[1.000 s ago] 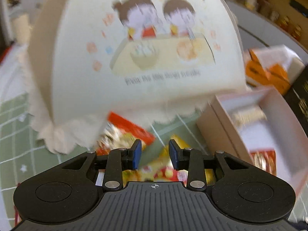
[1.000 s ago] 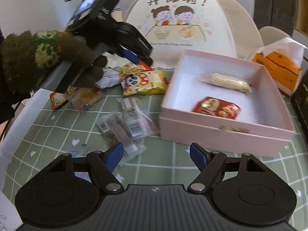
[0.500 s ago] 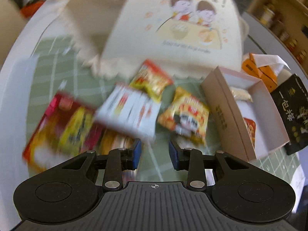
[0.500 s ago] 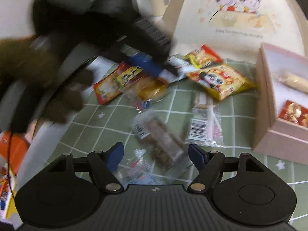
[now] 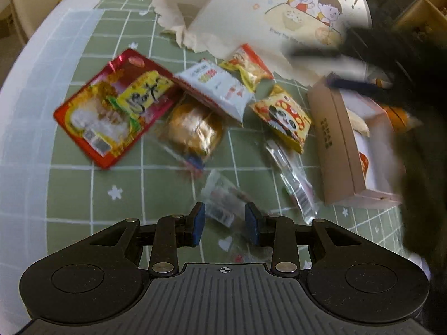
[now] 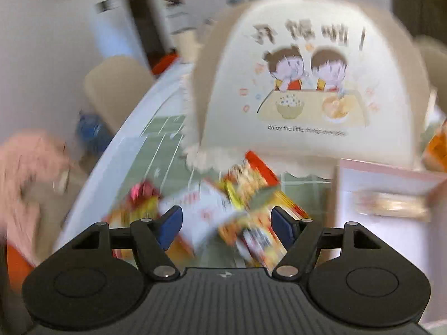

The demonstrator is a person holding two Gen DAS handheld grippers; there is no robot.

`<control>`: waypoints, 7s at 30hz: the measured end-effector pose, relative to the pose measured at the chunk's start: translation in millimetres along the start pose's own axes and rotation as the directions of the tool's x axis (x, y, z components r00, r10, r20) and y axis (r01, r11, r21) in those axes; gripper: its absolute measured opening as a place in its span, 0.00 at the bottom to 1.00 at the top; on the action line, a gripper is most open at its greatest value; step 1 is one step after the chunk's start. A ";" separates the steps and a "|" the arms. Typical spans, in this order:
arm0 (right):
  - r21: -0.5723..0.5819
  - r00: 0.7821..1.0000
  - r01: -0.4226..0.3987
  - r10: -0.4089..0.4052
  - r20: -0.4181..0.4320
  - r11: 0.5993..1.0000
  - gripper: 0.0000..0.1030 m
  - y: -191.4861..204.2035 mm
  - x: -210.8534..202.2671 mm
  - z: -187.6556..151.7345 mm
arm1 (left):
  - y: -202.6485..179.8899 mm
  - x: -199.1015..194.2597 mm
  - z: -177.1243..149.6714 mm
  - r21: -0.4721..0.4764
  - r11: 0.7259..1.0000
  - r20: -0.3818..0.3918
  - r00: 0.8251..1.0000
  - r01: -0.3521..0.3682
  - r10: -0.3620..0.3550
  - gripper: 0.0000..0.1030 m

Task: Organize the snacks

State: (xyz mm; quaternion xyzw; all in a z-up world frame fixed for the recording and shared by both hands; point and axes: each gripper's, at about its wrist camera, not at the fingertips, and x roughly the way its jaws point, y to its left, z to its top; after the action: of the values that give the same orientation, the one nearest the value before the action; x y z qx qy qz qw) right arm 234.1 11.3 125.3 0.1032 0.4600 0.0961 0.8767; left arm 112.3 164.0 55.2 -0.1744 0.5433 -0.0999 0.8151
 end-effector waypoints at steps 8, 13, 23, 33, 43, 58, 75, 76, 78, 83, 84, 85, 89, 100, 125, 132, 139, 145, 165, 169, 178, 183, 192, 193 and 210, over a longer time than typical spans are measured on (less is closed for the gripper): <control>0.127 0.953 0.275 -0.252 -0.170 0.953 0.69 17.6 119.0 28.9 | 16.7 -3.0 -19.4 -0.037 0.997 -0.013 0.998 0.067 -0.068 0.35; 0.092 0.951 0.291 -0.277 -0.139 0.952 0.56 15.8 126.1 21.6 | 29.3 -3.9 -25.6 -0.103 0.993 -0.005 0.999 0.052 -0.053 0.35; -0.134 0.999 0.007 -0.013 -0.049 0.991 0.44 6.1 7.2 -19.5 | 24.6 5.4 -14.6 -0.254 0.967 0.036 0.999 0.008 0.002 0.35; -0.262 0.999 -0.031 0.021 -0.041 0.965 0.44 -48.0 -119.1 -132.6 | -40.9 35.1 10.5 -0.037 0.977 0.073 0.975 -0.209 0.211 0.40; -0.363 0.995 0.081 -0.097 -0.026 0.928 0.44 -84.5 -141.0 -224.7 | -102.6 44.4 -44.1 0.353 0.914 0.054 0.979 -0.201 0.194 0.52; -0.282 0.993 0.116 -0.117 0.015 0.952 0.53 -128.0 -163.3 -247.7 | -130.7 18.6 -109.3 0.287 0.956 -0.015 0.998 -0.056 0.063 0.39; -0.489 0.965 -0.259 0.239 -0.105 0.833 0.67 -35.0 -124.2 -211.4 | -79.9 -35.7 -175.5 0.177 0.978 -0.020 0.993 -0.112 0.118 0.16; -0.511 0.958 -0.285 0.252 -0.135 0.811 0.67 -24.0 -113.8 -209.8 | -76.9 -38.2 -177.5 0.173 0.979 -0.024 0.994 -0.103 0.109 0.16; -0.544 0.946 -0.323 0.261 -0.190 0.775 0.67 -4.7 -92.4 -206.3 | -72.9 -41.5 -181.8 0.171 0.981 -0.030 0.994 -0.095 0.101 0.18; -0.606 0.959 -0.280 0.187 -0.213 0.745 0.75 19.5 -52.9 -204.5 | -64.3 -45.8 -187.8 0.161 0.984 -0.031 0.996 -0.078 0.084 0.19; -0.617 0.961 -0.274 0.188 -0.202 0.737 0.81 19.9 -50.3 -206.1 | -63.5 -46.3 -188.5 0.161 0.984 -0.029 0.996 -0.075 0.081 0.19; -0.632 0.965 -0.261 0.179 -0.192 0.730 0.80 21.6 -50.1 -208.0 | -62.5 -46.0 -188.8 0.162 0.984 -0.029 0.997 -0.072 0.077 0.19; -0.631 0.976 -0.213 0.130 -0.176 0.746 0.58 24.5 -61.5 -210.2 | -64.7 -43.5 -185.8 0.175 0.983 -0.035 0.997 -0.062 0.070 0.19; -0.455 0.997 0.040 -0.006 0.076 0.890 0.58 -84.2 -168.3 -200.0 | -118.7 -21.1 -160.1 0.260 0.965 0.015 0.999 -0.038 0.035 0.23; -0.250 0.974 0.224 -0.208 0.091 0.942 0.58 -153.3 -199.1 -264.1 | -170.0 28.5 -154.6 0.476 0.864 0.049 0.986 -0.166 0.162 0.57; -0.260 0.970 0.240 -0.224 0.092 0.935 0.58 -155.8 -201.9 -262.4 | -167.6 24.0 -161.0 0.473 0.863 0.099 0.984 -0.177 0.148 0.42; -0.233 0.963 0.257 -0.230 0.138 0.938 0.58 -163.6 -217.9 -248.0 | -175.4 -30.4 -136.4 0.445 0.884 0.239 0.970 -0.141 0.034 0.42; -0.204 0.962 0.246 -0.212 0.172 0.948 0.58 -162.9 -226.5 -227.0 | -220.8 -69.8 -35.1 0.452 0.885 0.412 0.906 -0.110 -0.098 0.42; -0.140 0.948 0.277 -0.247 0.202 0.950 0.58 -171.4 -229.0 -186.4 | -207.2 23.6 17.1 0.229 0.951 0.170 0.953 0.207 -0.249 0.43; -0.144 0.941 0.225 -0.176 0.291 0.964 0.59 -159.7 -216.8 -122.4 | -175.9 5.5 -18.2 0.164 0.972 0.237 0.950 0.168 -0.204 0.43; -0.031 0.974 0.110 -0.101 0.202 0.993 0.71 -170.6 -165.2 -63.9 | -113.8 -11.2 -43.5 0.099 0.995 0.241 0.970 0.006 -0.030 0.43; -0.086 0.979 0.138 -0.123 0.165 0.987 0.71 -159.1 -158.0 -114.8 | -89.3 -8.9 -25.5 0.102 0.995 0.236 0.972 -0.020 -0.004 0.43; -0.200 0.989 0.136 -0.120 0.087 0.970 0.71 -109.7 -151.6 -184.0 | -80.2 25.8 68.8 0.202 0.976 0.278 0.960 -0.080 0.021 0.43; -0.201 0.990 0.133 -0.119 0.078 0.971 0.71 -105.6 -148.3 -186.5 | -78.8 29.7 80.1 0.199 0.976 0.283 0.958 -0.091 0.032 0.43; -0.423 0.969 0.243 -0.203 0.139 0.873 0.44 20.9 -13.6 -153.0 | -94.5 105.0 119.4 0.555 0.831 -0.024 0.999 0.043 -0.036 0.47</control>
State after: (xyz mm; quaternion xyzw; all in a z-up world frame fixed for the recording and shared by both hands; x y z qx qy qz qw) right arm 98.6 42.0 56.6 -0.1454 0.3957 0.0901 0.9023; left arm 265.7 61.1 44.6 0.0588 0.4923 -0.2712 0.8250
